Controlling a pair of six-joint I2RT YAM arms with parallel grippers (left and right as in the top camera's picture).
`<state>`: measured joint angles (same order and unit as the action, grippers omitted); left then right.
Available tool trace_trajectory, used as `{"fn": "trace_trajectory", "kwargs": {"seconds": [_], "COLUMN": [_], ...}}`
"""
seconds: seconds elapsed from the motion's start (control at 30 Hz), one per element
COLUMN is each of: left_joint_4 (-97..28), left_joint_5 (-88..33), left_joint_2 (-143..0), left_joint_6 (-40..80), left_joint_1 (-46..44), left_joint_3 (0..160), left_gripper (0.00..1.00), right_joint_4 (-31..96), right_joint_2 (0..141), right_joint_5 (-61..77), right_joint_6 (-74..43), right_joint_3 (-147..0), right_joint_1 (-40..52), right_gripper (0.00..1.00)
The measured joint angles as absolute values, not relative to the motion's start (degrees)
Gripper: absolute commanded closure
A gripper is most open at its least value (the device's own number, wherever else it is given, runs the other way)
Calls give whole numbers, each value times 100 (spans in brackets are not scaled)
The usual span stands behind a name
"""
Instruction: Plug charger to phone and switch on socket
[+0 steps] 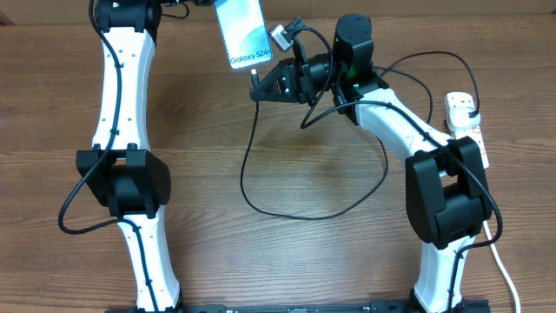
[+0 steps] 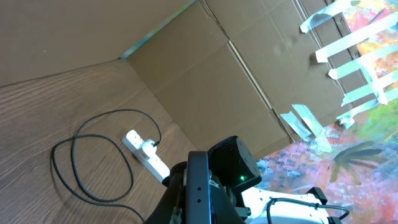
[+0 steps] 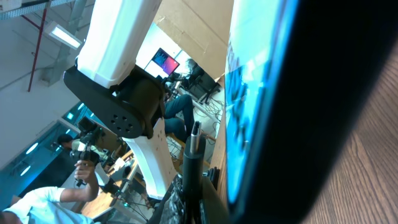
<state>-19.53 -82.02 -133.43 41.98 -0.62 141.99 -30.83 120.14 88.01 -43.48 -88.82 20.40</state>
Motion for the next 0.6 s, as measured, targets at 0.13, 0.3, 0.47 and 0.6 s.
{"fn": "trace_trajectory", "kwargs": {"seconds": [0.13, 0.3, 0.47, 0.6], "left_joint_4": [-1953, -1957, -1968, -1968], "left_joint_5": [-8202, -8204, -8208, -8250], "left_joint_2": [-13343, -13343, -13343, -13343], "left_joint_6": [4219, 4355, 4462, 4464], "left_joint_1": [-67, -78, -89, -104], "left_joint_3": [14199, 14199, 14199, 14199], "left_gripper": [96, 96, 96, 96], "right_joint_4": [-3085, -3085, -3085, -3083], "right_joint_2": [12014, 12014, 12014, 12014], "right_joint_5": [8801, 8801, 8801, 8801], "right_joint_6": [-4346, -4346, -4346, -4344], "right_joint_3": [-8882, -8882, -8882, -8882], "right_joint_1": [2038, 2040, 2040, 2038], "right_gripper": [96, 96, 96, 96]}}
